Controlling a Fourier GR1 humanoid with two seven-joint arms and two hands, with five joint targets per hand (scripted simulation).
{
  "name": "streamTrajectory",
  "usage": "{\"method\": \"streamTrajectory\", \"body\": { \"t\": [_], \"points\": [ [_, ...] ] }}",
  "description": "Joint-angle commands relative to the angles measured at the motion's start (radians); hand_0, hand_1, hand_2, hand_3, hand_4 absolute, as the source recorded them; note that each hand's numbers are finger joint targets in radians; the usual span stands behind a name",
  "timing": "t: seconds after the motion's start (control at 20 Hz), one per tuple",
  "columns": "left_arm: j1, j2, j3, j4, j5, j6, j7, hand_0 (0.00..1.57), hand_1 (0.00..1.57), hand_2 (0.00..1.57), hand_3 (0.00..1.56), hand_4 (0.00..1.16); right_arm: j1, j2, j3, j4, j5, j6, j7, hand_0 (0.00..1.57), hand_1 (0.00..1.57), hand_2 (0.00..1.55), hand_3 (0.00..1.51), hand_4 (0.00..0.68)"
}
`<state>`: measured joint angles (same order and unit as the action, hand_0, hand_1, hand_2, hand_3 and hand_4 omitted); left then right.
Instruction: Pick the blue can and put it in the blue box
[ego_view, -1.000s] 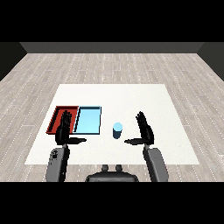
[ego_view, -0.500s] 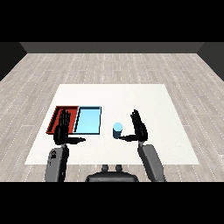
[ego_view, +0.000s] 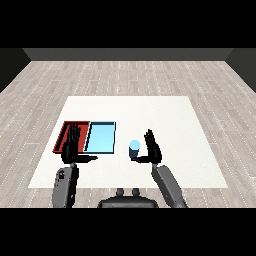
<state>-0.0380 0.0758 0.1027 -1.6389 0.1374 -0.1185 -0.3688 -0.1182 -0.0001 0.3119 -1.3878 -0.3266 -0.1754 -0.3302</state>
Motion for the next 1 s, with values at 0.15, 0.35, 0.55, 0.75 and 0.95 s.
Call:
{"method": "streamTrajectory", "body": {
  "t": [0.15, 0.35, 0.55, 0.75, 0.95],
  "points": [
    [0.090, -0.026, -0.034, -0.033, -0.017, -0.020, -0.049, 0.00, 0.00, 0.00, 0.00, 0.00, -0.011, 0.000, -0.003, 0.080, -0.069, 0.026, -0.045, 0.00, 0.00, 0.00, 0.00, 0.000],
    [-0.026, 0.028, 0.035, 0.002, 0.029, -0.017, 0.041, 0.00, 0.00, 0.00, 0.00, 0.00, -0.072, 0.000, 0.056, 0.199, -0.120, -0.012, -0.134, 0.00, 0.00, 0.00, 0.00, 0.000],
    [0.041, -0.021, -0.016, -0.023, -0.015, 0.006, -0.003, 0.00, 0.00, 0.00, 0.00, 0.00, -0.113, 0.000, 0.044, 0.208, -0.136, -0.009, -0.095, 0.00, 0.00, 0.00, 0.00, 0.000],
    [0.061, -0.032, -0.028, -0.052, -0.017, 0.012, 0.008, 0.00, 0.00, 0.00, 0.00, 0.00, -0.155, 0.000, 0.158, 0.284, -0.227, -0.100, -0.177, 0.00, 0.00, 0.00, 0.00, 0.000],
    [0.074, -0.037, -0.025, -0.044, 0.001, -0.004, -0.014, 0.00, 0.00, 0.00, 0.00, 0.00, -0.177, 0.000, 0.111, 0.302, -0.223, -0.060, -0.111, 0.00, 0.00, 0.00, 0.00, 0.000]
  ]
}}
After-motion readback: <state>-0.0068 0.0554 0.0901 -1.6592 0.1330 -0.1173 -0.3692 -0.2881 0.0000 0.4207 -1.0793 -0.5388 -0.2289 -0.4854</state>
